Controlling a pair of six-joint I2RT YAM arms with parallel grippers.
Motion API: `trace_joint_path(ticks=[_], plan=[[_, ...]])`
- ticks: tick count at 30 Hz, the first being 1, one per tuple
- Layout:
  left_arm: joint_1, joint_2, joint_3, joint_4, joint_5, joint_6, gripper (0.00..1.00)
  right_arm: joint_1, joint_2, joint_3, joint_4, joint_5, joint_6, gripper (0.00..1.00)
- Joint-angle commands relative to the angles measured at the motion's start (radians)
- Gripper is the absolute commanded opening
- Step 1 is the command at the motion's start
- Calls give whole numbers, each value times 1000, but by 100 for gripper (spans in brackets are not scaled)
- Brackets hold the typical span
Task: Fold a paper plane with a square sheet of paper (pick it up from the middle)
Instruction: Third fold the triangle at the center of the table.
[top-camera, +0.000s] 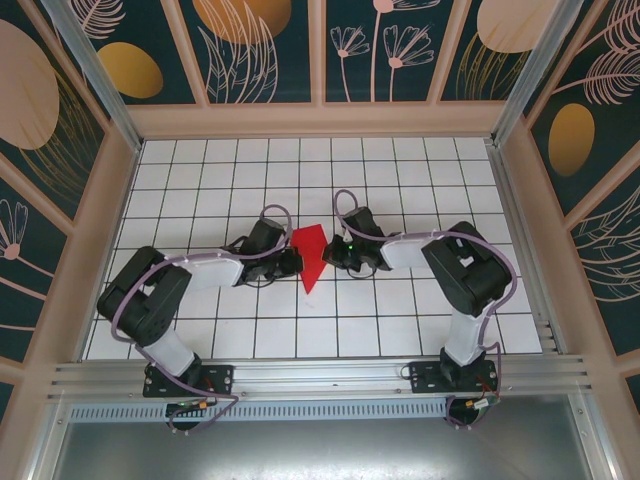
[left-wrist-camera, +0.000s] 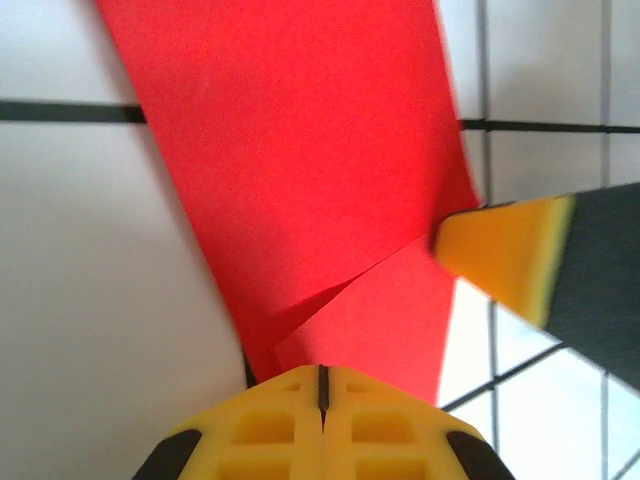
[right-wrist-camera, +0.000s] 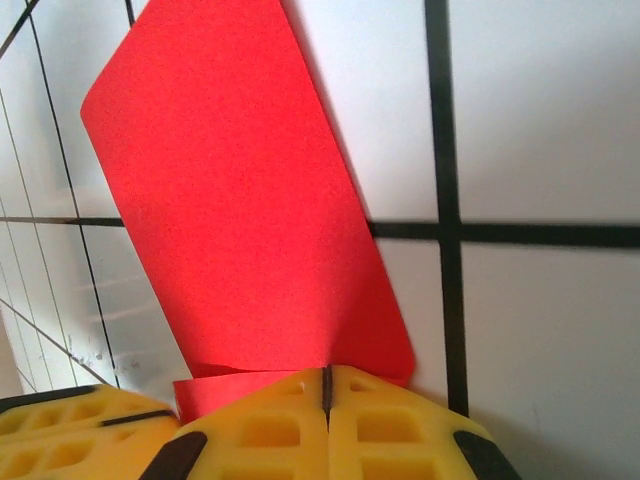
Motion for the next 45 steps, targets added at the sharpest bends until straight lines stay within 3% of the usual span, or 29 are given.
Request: trace_joint_path(ticks=[1, 5, 10, 17, 27, 30, 38, 45], plan=[[-2, -98, -21, 30, 18, -37, 14, 36, -52, -60, -31, 64, 138, 1], [-20, -176, -100, 97, 44, -120, 19, 52, -103, -129, 55, 70, 249, 0], [-61, -210, -161, 151, 81, -187, 14, 52, -143, -154, 65, 99, 302, 0], [-136, -141, -182, 181, 86, -223, 5, 52, -130, -146, 63, 94, 312, 1], [-157, -54, -187, 124, 72, -205, 0, 49, -117, -143, 69, 79, 304, 0], [-158, -48, -185, 93, 37, -199, 0, 44, -137, -146, 89, 74, 266, 1], [-156, -32, -199, 78, 3, -195, 0, 59, -185, -108, 42, 7, -8, 2], [-157, -34, -206, 82, 1, -198, 0, 125, -117, -76, 6, -35, -46, 2]])
